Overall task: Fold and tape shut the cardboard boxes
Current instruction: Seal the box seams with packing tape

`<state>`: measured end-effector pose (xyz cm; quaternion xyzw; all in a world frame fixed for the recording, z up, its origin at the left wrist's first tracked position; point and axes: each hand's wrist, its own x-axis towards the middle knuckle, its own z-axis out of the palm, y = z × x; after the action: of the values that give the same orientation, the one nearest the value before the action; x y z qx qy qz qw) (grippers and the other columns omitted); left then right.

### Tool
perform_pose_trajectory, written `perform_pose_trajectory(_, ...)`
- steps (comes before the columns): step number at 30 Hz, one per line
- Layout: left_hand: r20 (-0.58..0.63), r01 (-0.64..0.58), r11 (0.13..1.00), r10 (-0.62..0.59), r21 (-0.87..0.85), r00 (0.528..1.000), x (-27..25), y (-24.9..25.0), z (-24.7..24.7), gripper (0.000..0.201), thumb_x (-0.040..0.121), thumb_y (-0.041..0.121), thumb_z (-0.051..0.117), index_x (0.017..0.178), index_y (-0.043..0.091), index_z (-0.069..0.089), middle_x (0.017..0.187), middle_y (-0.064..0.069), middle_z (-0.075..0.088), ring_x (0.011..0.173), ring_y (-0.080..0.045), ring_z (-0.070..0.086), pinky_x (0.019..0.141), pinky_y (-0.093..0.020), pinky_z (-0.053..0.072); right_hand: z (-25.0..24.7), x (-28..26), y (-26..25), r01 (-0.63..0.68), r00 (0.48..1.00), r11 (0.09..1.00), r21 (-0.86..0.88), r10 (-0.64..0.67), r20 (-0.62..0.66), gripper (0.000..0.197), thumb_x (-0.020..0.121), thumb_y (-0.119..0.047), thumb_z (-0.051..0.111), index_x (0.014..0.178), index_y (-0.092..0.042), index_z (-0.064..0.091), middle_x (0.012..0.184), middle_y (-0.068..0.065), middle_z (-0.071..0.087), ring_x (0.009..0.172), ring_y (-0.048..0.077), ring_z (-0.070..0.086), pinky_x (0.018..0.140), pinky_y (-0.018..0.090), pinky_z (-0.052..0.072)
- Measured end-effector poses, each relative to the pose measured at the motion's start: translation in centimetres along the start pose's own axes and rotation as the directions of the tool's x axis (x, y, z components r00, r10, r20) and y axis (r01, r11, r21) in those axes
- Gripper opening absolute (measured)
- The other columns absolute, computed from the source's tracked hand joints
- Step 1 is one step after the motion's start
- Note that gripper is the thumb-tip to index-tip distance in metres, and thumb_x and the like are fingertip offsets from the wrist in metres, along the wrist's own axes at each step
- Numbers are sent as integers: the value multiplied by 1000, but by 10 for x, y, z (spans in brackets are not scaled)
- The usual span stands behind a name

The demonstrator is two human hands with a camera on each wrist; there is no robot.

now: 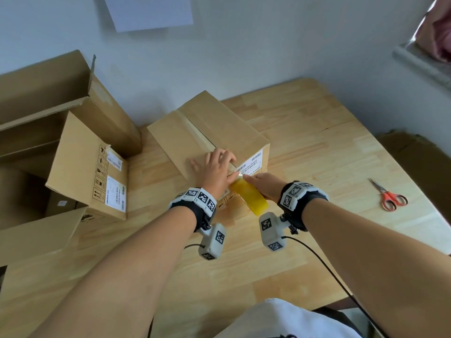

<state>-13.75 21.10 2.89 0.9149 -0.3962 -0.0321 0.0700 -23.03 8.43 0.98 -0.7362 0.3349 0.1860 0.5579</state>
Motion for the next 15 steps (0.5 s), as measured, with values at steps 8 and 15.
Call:
perform_pose_trajectory(8,36,8,1000,-8,7,999,-2,7,1,38,85,39,64,117,27,47,128,4,39,123,-20,34,105,-71,16,-29,-19,34,-151,966,946,285,202,-158,32,101,-30,35,102,-4,53,77,5,62,64,15,56,59,25,42)
perform_pose_trajectory(15,24,46,993,-49,113,999,-1,20,7,44,89,33,61,127,24,41,137,-1,36,129,-22,31,106,-68,22,-47,-43,75,-127,939,929,347,225,-259,17,100,-14,40,96,-4,54,78,8,63,69,19,57,59,24,43)
